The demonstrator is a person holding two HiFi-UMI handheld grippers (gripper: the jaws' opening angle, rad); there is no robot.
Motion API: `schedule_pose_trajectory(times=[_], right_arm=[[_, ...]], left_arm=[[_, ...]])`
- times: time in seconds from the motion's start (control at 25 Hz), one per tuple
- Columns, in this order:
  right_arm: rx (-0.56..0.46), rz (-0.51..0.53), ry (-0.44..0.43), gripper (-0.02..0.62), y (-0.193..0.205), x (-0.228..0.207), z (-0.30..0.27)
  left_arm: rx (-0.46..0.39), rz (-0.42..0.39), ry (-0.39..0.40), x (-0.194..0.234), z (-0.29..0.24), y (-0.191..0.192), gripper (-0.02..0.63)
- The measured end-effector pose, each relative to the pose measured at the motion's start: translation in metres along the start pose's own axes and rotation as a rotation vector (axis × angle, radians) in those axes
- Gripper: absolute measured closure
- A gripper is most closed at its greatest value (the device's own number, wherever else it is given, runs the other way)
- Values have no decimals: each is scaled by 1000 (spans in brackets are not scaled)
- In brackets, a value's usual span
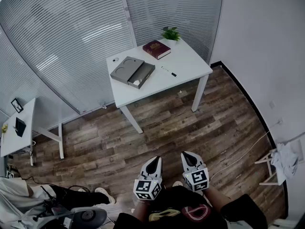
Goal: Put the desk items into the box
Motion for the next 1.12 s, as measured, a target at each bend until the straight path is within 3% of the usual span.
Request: schedule_pose_trajectory(times=[0.36, 0.88, 1.12], right_arm=[[-33, -64, 63, 585, -12, 8, -19], [-103, -141, 167, 584, -27, 39, -67], [-65, -134, 171, 584, -21, 54, -77]], left_arm=[[-1, -15, 22, 34, -9, -7, 588], [-14, -39, 194, 101, -26, -26, 588], [39, -48, 174, 123, -31, -23, 588]])
Point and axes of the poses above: the fingertips, and each gripper's own axes: z backward along the fingers, x to its left, y out of its underside, the point moved 7 cm from there along z, backward along the fingers, and after that the axes turned 8 degrees about -z, right-handed, at the moved point
